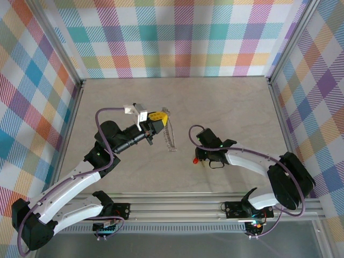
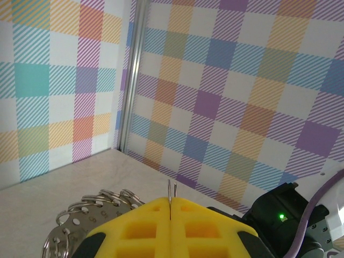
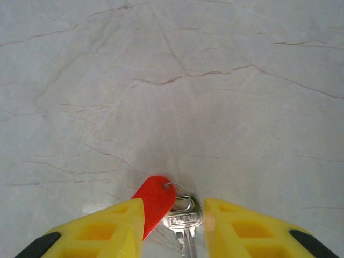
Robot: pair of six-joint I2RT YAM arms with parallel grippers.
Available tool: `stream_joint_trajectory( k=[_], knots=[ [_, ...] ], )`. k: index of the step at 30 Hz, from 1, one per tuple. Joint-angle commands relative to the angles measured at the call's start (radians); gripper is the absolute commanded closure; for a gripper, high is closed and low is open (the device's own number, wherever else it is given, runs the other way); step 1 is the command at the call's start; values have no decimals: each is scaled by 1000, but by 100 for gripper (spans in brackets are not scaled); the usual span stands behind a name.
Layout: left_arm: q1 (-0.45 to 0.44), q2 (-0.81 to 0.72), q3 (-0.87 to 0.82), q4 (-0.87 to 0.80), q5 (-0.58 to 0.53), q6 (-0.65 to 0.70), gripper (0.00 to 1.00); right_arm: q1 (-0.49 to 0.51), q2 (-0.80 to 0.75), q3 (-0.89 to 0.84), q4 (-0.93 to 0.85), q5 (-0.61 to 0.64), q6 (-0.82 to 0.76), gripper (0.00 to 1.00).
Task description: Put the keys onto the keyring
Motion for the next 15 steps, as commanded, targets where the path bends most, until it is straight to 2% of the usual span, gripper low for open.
stream_joint_trajectory(
  k=[1,15],
  knots=[
    [-11,-4,13,52,17,-8,100,-3,17,-22,31,-46,-48,66],
    [-9,-3,13,53,18,-10,100,-49,75,-44,99,-92,-66,65]
  ],
)
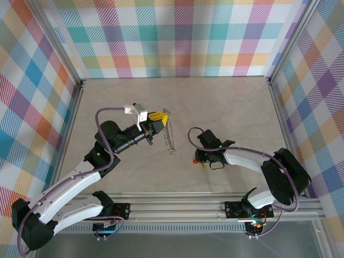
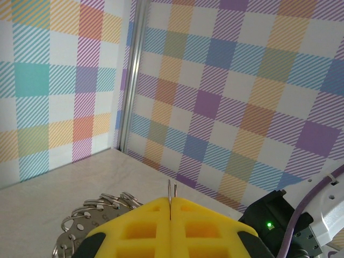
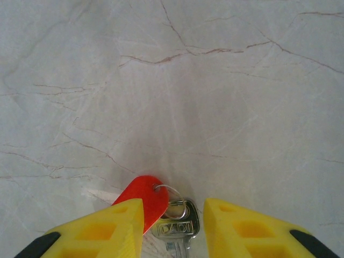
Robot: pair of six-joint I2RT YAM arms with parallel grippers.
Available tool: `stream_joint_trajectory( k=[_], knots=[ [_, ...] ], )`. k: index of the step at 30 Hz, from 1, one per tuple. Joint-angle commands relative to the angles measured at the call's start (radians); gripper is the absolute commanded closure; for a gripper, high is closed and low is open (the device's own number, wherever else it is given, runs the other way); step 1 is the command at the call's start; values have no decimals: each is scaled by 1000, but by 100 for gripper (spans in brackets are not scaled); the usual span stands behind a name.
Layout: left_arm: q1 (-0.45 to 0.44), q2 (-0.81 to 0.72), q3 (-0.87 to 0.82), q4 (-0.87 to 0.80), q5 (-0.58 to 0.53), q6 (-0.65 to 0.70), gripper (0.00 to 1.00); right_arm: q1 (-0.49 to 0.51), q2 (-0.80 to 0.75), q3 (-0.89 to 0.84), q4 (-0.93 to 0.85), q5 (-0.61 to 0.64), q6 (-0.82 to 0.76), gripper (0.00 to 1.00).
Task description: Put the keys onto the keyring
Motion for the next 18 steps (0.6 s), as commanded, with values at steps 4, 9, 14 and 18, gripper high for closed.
stream_joint_trajectory(
  k=[4,9,14,18],
  knots=[
    [-11,-4,13,53,16,-7,100,-21,36,-13,73,-65,-23,65],
    [-11,-1,13,53,14,-7,100,-25,52,-11,89,-94,-26,67],
    [-10,2,13,55,16,-8,100,-28,31,-29,85,-102,-21,71],
    [-11,2,12,58,16,-9,100,-33,-2,-48,80,-101,-12,74]
  ],
)
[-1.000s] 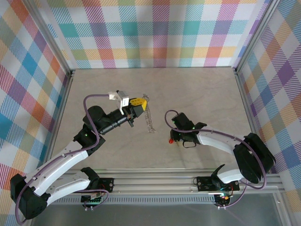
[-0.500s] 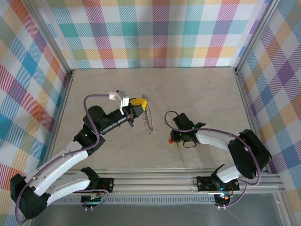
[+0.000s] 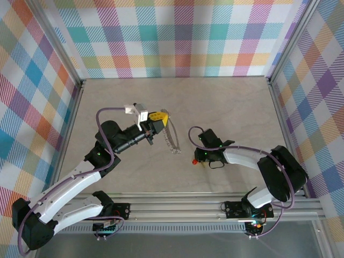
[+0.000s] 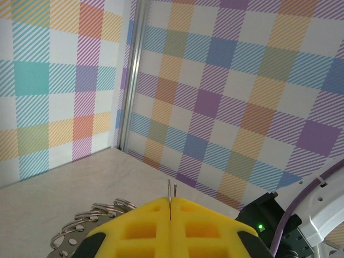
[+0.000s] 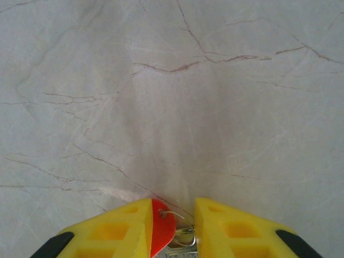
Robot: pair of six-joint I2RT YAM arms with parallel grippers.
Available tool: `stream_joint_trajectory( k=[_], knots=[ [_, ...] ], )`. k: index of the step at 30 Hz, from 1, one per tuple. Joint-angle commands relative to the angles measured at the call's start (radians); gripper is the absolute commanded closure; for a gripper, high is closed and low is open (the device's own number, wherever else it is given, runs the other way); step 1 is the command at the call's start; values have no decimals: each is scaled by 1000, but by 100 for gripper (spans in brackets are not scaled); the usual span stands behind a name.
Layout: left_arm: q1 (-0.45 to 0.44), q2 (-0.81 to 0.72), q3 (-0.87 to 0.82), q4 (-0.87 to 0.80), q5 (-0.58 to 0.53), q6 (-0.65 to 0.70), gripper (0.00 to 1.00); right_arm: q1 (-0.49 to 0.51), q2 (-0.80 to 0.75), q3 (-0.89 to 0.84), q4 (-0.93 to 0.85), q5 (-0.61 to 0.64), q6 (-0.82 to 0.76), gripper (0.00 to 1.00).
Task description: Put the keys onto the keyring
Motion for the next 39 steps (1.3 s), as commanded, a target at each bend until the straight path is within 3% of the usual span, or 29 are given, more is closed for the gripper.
stream_joint_trajectory(
  k=[1,17,25,31,39],
  knots=[
    [-12,-3,13,58,15,-8,100,-8,-42,-30,-4,-22,-5,75],
    [-11,-3,13,59,19,-16,100,-12,-70,-42,4,-54,-2,97],
    [-11,6,19,55,27,-16,100,-15,-84,-41,-19,-51,-10,100],
    [-11,12,38,23,48,-3,100,-68,-305,-30,-57,-75,-5,100],
    [-11,35,53,12,71,-1,100,-171,-525,33,-68,-313,-68,100]
  ],
)
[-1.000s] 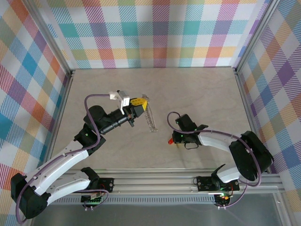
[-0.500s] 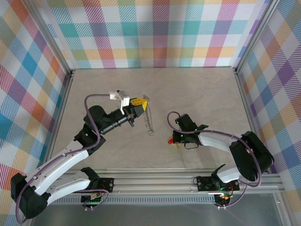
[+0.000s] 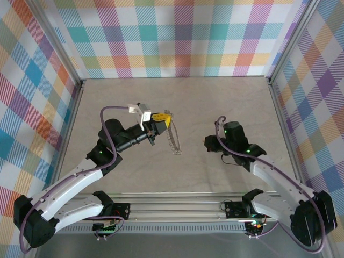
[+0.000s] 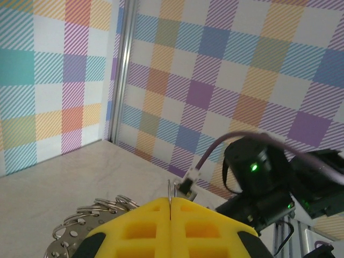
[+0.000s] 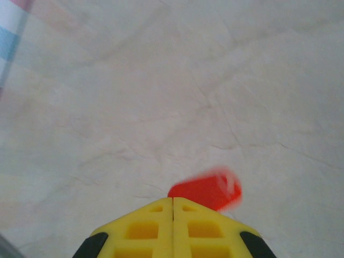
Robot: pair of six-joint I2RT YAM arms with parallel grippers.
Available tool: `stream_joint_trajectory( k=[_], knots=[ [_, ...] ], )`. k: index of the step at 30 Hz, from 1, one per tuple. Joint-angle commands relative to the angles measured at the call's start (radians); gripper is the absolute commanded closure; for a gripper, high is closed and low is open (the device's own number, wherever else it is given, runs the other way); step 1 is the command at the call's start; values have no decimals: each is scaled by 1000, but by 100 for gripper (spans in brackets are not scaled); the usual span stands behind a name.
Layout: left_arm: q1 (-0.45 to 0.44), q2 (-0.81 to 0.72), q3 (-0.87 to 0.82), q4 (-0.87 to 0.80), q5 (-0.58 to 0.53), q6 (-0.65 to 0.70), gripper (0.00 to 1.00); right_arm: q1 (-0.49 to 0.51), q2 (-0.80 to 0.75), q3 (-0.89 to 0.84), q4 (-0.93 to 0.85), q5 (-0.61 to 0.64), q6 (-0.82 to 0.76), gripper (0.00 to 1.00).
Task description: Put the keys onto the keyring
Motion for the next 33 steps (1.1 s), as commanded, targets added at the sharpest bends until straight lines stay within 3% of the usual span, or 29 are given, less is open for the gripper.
stream_joint_trajectory(
  k=[1,9,14,33],
  knots=[
    [-11,7,45,18,28,4,100,-27,-46,49,-11,-154,-45,100],
    [-11,17,73,-17,70,31,100,-80,-131,84,143,-400,-10,100],
    [-10,22,89,-30,123,48,100,-92,-176,82,242,-482,21,100],
    [-11,138,184,-40,275,58,100,-97,-239,104,402,-447,108,100]
  ],
)
